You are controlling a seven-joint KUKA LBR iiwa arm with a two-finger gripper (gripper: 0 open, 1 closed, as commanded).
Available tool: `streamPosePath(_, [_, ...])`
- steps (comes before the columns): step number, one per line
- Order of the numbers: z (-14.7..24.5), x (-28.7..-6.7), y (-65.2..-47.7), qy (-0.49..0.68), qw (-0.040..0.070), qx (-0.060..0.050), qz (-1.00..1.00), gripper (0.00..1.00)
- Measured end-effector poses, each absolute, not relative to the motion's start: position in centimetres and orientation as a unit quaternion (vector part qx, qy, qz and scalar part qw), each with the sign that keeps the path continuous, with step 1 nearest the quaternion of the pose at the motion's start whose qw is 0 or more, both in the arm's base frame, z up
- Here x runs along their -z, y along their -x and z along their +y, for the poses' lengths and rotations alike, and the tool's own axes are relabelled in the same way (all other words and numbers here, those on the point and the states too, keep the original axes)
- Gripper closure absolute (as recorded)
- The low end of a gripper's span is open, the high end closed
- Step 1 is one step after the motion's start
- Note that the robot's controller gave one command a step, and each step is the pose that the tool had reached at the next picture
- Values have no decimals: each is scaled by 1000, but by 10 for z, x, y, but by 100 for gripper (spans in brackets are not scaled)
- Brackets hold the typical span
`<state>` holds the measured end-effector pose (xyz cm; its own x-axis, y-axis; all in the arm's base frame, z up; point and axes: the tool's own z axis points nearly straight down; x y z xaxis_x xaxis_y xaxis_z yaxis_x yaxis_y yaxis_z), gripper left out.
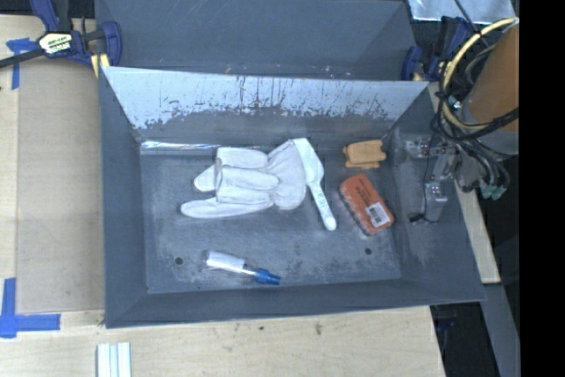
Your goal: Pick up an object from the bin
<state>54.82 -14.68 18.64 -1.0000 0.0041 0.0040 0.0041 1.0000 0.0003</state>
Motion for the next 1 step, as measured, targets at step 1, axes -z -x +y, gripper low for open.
streamPosePath(1, [-146,-191,-550,1,-2,-1,-1000,0])
